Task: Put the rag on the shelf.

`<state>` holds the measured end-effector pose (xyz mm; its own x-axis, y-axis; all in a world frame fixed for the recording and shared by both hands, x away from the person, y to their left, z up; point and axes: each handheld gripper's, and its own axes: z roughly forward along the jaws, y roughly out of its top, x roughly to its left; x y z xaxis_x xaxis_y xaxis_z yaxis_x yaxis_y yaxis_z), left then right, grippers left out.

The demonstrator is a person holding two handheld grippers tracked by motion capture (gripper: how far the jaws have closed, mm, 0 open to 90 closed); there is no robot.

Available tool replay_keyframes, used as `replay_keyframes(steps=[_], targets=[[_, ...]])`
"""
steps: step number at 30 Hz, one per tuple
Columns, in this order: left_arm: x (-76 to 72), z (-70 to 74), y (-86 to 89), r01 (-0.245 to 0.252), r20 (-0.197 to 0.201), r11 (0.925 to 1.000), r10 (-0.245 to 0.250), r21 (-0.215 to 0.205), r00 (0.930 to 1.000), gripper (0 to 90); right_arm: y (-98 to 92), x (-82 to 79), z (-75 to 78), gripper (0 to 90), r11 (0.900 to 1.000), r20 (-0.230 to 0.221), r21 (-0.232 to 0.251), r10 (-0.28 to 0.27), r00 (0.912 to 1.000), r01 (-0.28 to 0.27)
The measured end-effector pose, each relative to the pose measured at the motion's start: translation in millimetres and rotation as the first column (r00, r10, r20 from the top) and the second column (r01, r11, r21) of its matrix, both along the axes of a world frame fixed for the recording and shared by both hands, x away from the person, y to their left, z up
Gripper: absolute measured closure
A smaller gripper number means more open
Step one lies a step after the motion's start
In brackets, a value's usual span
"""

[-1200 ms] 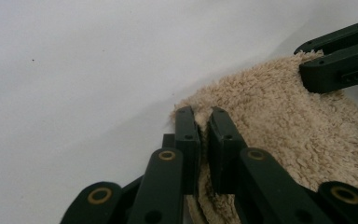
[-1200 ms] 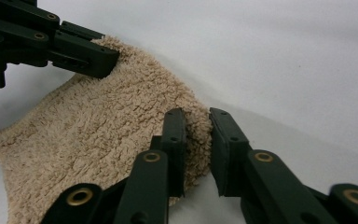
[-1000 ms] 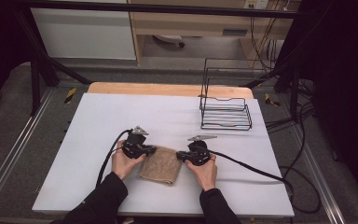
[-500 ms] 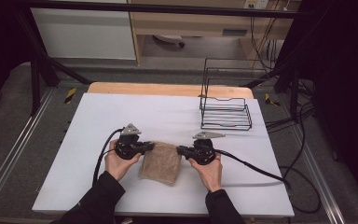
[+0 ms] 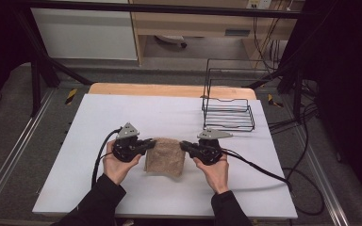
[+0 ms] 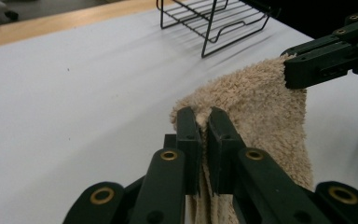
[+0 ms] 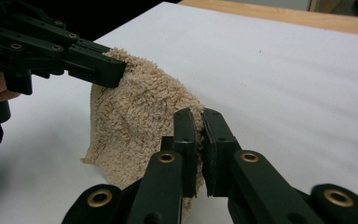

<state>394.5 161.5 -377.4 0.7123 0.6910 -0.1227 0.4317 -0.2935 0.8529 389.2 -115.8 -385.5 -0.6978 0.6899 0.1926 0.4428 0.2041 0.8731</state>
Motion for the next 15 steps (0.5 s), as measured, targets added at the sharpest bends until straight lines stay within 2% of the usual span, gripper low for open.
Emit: replay_keyframes(steps=[6, 15], targets=[[-6.8, 10.4, -2.6, -0.006, 0.046, 0.9996, 0.007, -0.028, 0.9989, 84.3, -4.8, -3.5, 10.1, 85.6, 1.0, 0.036, 0.015, 0.002, 0.9994, -0.002], [-10.1, 21.2, -7.3, -0.007, 0.081, 0.9986, 0.011, -0.052, 0.9967, 84.3, -9.8, -8.7, 26.9, 85.8, 1.0, 0.085, 0.001, 0.012, 0.9963, -0.012]])
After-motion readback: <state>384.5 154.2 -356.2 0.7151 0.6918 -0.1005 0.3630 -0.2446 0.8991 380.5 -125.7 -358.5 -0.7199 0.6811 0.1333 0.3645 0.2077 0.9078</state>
